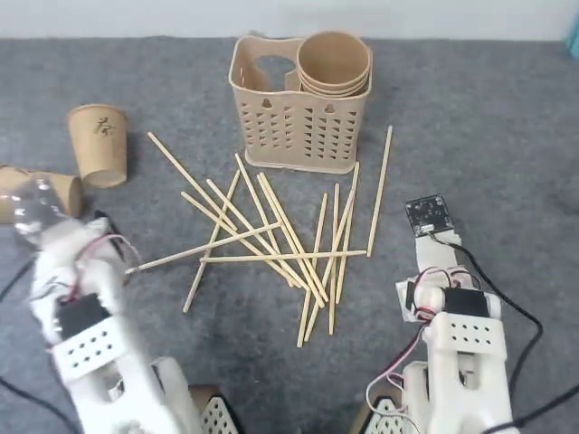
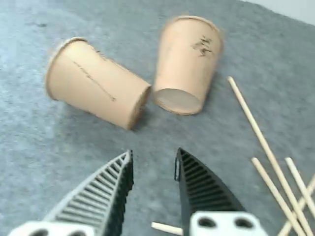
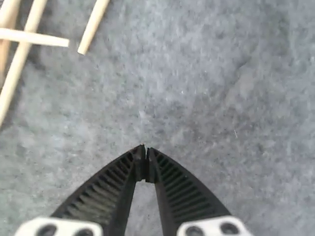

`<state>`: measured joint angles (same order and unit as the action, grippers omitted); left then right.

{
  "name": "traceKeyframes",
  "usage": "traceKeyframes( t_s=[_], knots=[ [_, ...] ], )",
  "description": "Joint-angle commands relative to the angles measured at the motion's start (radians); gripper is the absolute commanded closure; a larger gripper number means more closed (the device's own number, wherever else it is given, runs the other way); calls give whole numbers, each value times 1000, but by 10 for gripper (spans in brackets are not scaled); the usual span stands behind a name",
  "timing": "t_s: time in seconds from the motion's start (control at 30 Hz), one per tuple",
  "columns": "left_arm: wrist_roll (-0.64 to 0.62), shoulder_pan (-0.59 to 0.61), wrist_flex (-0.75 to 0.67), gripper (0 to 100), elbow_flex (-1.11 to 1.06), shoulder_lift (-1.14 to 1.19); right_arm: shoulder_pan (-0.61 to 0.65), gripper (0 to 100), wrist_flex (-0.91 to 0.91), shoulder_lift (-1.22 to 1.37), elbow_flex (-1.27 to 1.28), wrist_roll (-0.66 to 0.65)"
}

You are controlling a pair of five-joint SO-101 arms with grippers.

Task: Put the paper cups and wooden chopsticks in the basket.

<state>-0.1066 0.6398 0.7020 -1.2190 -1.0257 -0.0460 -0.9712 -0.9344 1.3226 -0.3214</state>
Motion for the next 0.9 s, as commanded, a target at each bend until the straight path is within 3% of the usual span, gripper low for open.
traceKeyframes(
  t_s=[0.0,0.43,0.67,0.87],
  knots=[
    [-20,87,80,863,231,149,-10,991,12,-38,11,-63],
    [-20,269,368,863,978,810,-8,991,15,-36,12,-81],
    [-20,330,348,863,1262,1096,-8,991,15,-33,12,-81],
    [-20,338,196,863,1383,1335,-8,991,15,-31,12,-81]
  ],
)
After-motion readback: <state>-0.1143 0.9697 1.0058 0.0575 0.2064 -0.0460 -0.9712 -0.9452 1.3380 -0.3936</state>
